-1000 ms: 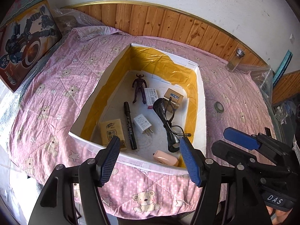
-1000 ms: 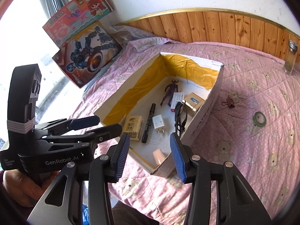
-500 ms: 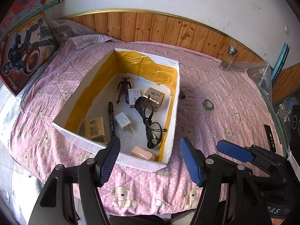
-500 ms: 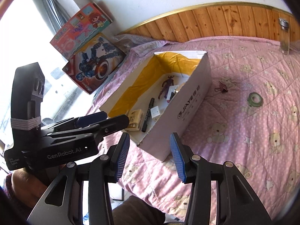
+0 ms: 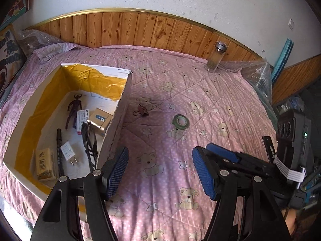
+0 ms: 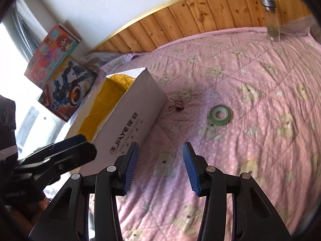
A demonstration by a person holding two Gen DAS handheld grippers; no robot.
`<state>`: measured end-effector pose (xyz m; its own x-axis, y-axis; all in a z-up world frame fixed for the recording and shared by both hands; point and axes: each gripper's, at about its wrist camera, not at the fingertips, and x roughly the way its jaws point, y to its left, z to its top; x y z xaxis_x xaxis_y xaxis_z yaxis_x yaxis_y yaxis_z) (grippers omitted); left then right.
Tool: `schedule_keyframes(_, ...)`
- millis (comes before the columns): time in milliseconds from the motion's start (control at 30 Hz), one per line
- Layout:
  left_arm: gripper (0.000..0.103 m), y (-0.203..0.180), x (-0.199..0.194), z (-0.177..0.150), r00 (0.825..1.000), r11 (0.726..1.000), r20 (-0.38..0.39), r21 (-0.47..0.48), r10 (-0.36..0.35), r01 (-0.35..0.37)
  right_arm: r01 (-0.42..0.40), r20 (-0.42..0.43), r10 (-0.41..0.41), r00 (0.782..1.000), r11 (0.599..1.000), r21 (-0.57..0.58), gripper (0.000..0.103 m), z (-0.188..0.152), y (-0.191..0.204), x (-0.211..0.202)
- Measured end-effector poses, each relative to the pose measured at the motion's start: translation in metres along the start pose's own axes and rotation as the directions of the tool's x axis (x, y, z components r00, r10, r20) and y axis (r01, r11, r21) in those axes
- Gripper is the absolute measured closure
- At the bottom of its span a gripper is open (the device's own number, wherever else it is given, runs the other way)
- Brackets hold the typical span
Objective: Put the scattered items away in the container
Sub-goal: 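Withdraw both tools toward the green tape roll and pink binder clip, then grasp the green tape roll with the left gripper while the right grasps the pink binder clip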
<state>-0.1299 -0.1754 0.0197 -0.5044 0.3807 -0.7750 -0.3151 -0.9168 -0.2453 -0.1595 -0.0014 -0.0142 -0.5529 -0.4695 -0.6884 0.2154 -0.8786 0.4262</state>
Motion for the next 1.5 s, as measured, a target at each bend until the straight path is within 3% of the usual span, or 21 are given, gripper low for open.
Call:
schedule_keyframes(133,0.036,0.006,0.015,-0.006,0.999,0.998,-0.032,-0.039,-0.04,0.039,-0.034,-0.147,-0.001,0.989,0.971,-0.237,0.053,0.03,-0.001,0.054)
schedule_keyframes(267,0.036,0.006,0.03,-0.019,0.993,0.994,-0.083,-0.067,-0.089,0.083,-0.116,-0.313,-0.055,0.948,0.858,-0.501,0.054,0.043,0.001,0.112)
schedule_keyframes(333,0.036,0.005,0.035,-0.023,0.987,0.99,-0.107,-0.095,-0.118,0.108,-0.155,-0.354,-0.083,0.931,0.79,-0.593,0.054,0.05,-0.002,0.134)
schedule_keyframes(433,0.036,0.007,0.043,-0.023,0.976,0.975,-0.125,-0.155,-0.18,0.16,-0.214,-0.394,-0.099,0.914,0.706,-0.675,0.054,0.065,-0.009,0.161)
schedule_keyframes(667,0.036,0.011,0.067,-0.01,0.966,0.961,-0.139,-0.205,-0.218,0.187,-0.351,-0.461,-0.103,0.881,0.51,-0.785,0.053,0.072,-0.012,0.208)
schedule_keyframes(733,0.036,0.015,0.074,-0.008,0.964,0.958,-0.146,-0.217,-0.221,0.186,-0.376,-0.462,-0.064,0.885,0.49,-0.787,0.054,0.076,-0.011,0.212)
schedule_keyframes(800,0.036,0.02,0.081,-0.006,0.963,0.956,-0.155,-0.231,-0.222,0.183,-0.402,-0.478,-0.031,0.878,0.494,-0.77,0.056,0.081,-0.012,0.217)
schedule_keyframes(833,0.036,0.022,0.085,-0.005,0.962,0.954,-0.16,-0.238,-0.223,0.182,-0.412,-0.485,-0.02,0.874,0.497,-0.764,0.064,0.083,-0.011,0.219)
schedule_keyframes(967,0.036,0.022,0.098,0.0,0.959,0.953,-0.174,-0.244,-0.223,0.177,-0.427,-0.502,0.011,0.865,0.542,-0.724,0.065,0.088,-0.018,0.216)
schedule_keyframes(1133,0.036,0.013,0.113,0.01,0.961,0.964,-0.177,-0.201,-0.211,0.175,-0.368,-0.44,0.054,0.896,0.645,-0.67,0.065,0.088,-0.048,0.184)
schedule_keyframes(1300,0.036,-0.007,0.153,0.024,0.965,0.975,-0.179,-0.151,-0.19,0.164,-0.137,-0.275,-0.026,0.961,0.819,-0.557,0.065,0.093,-0.108,0.125)
schedule_keyframes(1400,0.036,-0.024,0.189,0.026,0.962,0.981,-0.208,-0.117,-0.177,0.156,0.032,-0.185,-0.113,0.976,0.919,-0.394,0.065,0.092,-0.153,0.086)
schedule_keyframes(1500,0.036,-0.041,0.222,0.027,0.969,0.991,-0.214,-0.061,-0.127,0.117,0.126,-0.119,-0.154,0.981,0.968,-0.215,0.065,0.085,-0.19,0.048)
